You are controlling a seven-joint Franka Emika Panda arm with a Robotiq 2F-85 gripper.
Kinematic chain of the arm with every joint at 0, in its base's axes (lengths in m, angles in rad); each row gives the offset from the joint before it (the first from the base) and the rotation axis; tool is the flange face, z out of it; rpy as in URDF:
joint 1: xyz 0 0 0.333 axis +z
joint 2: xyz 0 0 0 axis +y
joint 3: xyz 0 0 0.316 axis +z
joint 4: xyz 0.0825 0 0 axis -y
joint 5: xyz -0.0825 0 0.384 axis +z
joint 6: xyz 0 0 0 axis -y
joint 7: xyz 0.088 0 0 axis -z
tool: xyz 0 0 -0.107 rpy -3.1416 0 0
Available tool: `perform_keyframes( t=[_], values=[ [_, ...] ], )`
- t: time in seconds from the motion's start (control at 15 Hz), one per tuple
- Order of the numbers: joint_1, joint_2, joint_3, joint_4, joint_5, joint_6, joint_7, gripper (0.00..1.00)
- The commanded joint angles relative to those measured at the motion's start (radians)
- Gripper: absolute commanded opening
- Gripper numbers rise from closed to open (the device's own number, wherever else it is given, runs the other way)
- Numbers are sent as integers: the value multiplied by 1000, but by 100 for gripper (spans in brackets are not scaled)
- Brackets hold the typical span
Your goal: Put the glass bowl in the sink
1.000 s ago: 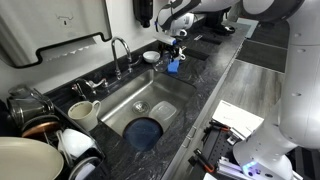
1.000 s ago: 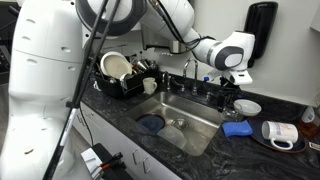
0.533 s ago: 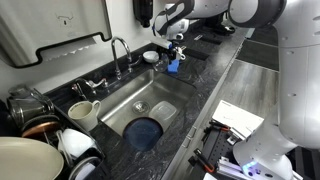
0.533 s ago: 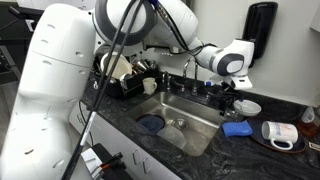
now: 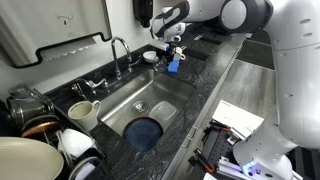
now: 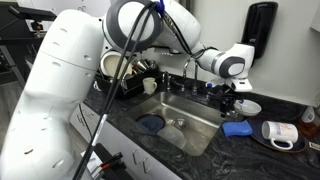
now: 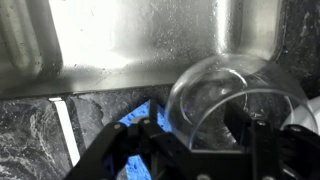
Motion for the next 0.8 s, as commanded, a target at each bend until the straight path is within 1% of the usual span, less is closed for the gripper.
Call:
perform_keyframes(
  t=[0.0,0.27,0.4,0.47,0.73],
  values=[
    [-22,23,17,49,-5,-43,15,40],
    [-23,17,18,44,-3,-43,18,12],
    [-25,15,20,44,-1,-61,16,2],
    [-26,13,22,43,2,-61,11,0],
    [-32,10,70,44,30,-102,-59,2]
  ],
)
